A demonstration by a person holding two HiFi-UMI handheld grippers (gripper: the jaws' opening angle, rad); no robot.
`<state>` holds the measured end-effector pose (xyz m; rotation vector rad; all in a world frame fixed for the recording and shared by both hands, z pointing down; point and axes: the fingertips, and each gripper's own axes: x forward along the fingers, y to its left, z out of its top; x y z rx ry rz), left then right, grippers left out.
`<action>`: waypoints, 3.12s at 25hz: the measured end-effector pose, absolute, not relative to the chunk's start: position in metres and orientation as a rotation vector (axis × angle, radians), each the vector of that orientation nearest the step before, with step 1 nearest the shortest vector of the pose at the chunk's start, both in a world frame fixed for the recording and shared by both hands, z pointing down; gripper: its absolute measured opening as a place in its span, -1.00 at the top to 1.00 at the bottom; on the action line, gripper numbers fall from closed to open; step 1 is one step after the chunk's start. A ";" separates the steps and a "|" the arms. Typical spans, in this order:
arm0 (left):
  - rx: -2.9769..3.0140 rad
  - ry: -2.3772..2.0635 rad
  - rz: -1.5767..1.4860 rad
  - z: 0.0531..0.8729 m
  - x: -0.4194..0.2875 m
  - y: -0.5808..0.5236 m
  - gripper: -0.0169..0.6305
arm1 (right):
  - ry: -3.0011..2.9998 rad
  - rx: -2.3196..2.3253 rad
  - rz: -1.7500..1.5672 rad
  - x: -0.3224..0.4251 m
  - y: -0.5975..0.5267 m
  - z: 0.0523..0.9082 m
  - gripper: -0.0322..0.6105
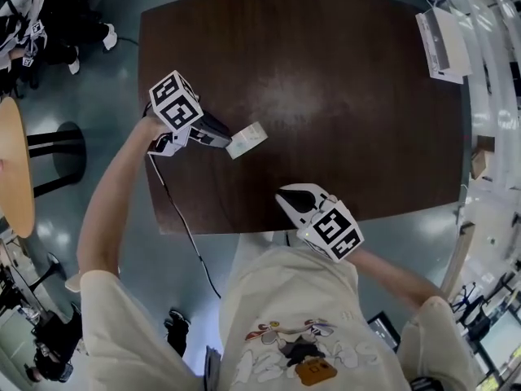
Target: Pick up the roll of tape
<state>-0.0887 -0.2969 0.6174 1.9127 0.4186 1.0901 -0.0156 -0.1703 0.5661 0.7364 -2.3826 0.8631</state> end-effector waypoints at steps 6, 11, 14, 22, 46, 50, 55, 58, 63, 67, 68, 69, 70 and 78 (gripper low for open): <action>1.828 0.530 1.121 0.641 -0.074 -0.302 0.56 | -2.375 0.756 0.866 -0.005 -0.183 0.580 0.88; 1.787 0.598 1.132 0.651 -0.060 -0.297 0.56 | -2.384 0.769 0.884 -0.001 -0.190 0.585 0.88; 1.761 0.627 1.096 0.650 -0.058 -0.294 0.56 | -2.388 0.762 0.899 -0.007 -0.191 0.584 0.88; 1.695 0.704 1.092 0.648 -0.056 -0.284 0.56 | -2.365 0.761 0.914 -0.007 -0.195 0.591 0.88; 2.147 0.288 1.058 0.597 -0.057 -0.278 0.69 | -2.429 0.808 0.814 -0.024 -0.175 0.555 0.88; 2.266 0.169 1.070 0.568 -0.061 -0.275 0.69 | -2.453 0.837 0.757 -0.032 -0.169 0.538 0.88; 2.411 -0.019 1.019 0.517 -0.068 -0.253 0.69 | -2.466 0.888 0.707 -0.039 -0.148 0.512 0.88; 2.487 -0.165 0.970 0.489 -0.068 -0.248 0.69 | -2.467 0.935 0.661 -0.035 -0.142 0.502 0.88; 2.596 -0.436 0.907 0.444 -0.080 -0.229 0.69 | -2.472 1.022 0.600 -0.037 -0.123 0.486 0.88; 2.697 -0.669 0.906 0.411 -0.094 -0.210 0.69 | -2.504 1.086 0.513 -0.043 -0.107 0.467 0.88; 2.720 -0.737 0.919 0.405 -0.099 -0.205 0.69 | -2.509 1.104 0.488 -0.043 -0.104 0.462 0.88; 2.740 -0.800 0.933 0.400 -0.103 -0.200 0.69 | -2.514 1.125 0.464 -0.043 -0.100 0.457 0.88; 2.755 -0.855 0.942 0.395 -0.107 -0.193 0.69 | -2.521 1.148 0.443 -0.042 -0.096 0.452 0.88; 2.767 -1.166 0.818 0.357 -0.145 -0.124 0.69 | -2.578 1.345 0.303 -0.051 -0.074 0.409 0.88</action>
